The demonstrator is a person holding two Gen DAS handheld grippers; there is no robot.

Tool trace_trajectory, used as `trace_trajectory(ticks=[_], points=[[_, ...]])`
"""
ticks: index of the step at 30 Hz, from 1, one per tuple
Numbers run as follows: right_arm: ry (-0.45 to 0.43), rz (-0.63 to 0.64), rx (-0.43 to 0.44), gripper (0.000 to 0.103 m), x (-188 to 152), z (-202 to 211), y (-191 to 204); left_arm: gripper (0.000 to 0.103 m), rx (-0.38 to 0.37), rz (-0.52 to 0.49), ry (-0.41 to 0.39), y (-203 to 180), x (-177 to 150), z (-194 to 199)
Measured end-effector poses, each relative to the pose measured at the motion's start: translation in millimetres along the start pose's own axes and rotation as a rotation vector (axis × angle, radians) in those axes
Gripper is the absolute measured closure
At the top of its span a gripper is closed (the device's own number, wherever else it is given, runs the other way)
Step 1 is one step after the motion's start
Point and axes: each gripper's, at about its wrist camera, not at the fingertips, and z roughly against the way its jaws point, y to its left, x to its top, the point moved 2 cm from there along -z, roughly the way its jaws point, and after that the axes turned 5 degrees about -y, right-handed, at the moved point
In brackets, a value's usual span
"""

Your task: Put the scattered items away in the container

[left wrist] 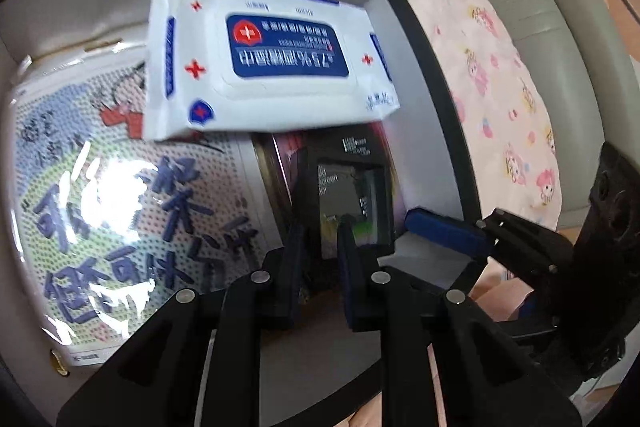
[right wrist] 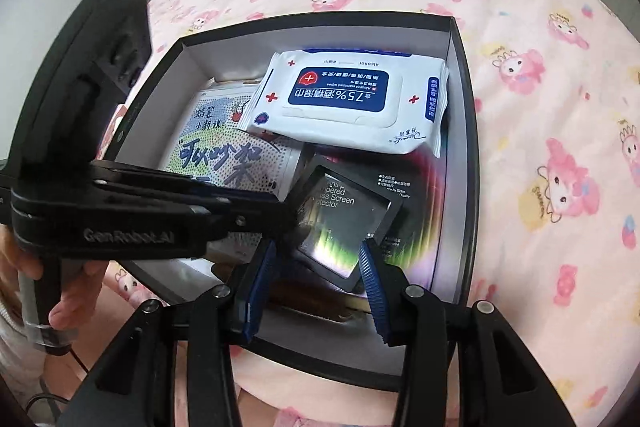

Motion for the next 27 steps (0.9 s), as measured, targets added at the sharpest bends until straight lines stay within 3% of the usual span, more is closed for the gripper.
trace_trajectory(ticks=[3, 9, 12, 13, 17, 19, 23, 27], points=[[-0.001, 0.013, -0.032, 0.064, 2, -7, 6, 0.089, -0.009, 0.018, 0.014, 3, 0, -12], [-0.012, 0.026, -0.07, 0.064, 10, -18, 7, 0.09, -0.037, 0.035, -0.063, 3, 14, 0], [-0.002, 0.02, -0.025, 0.064, 10, -19, 7, 0.09, -0.04, 0.054, -0.082, 8, 18, 7], [0.003, 0.017, 0.003, 0.057, 9, -18, 8, 0.089, -0.032, 0.058, -0.087, 9, 20, 9], [0.004, 0.009, 0.048, 0.052, 11, -17, 9, 0.089, 0.06, 0.04, -0.066, 10, 22, 11], [0.006, 0.035, 0.01, 0.052, 11, -20, 11, 0.089, 0.07, 0.026, -0.044, 9, 23, 8], [0.011, 0.101, -0.106, 0.052, 11, -24, 15, 0.09, 0.014, 0.01, 0.009, 8, 23, 0], [0.003, 0.134, -0.163, 0.052, 9, -17, 15, 0.09, -0.044, -0.002, 0.064, 5, 24, -6]])
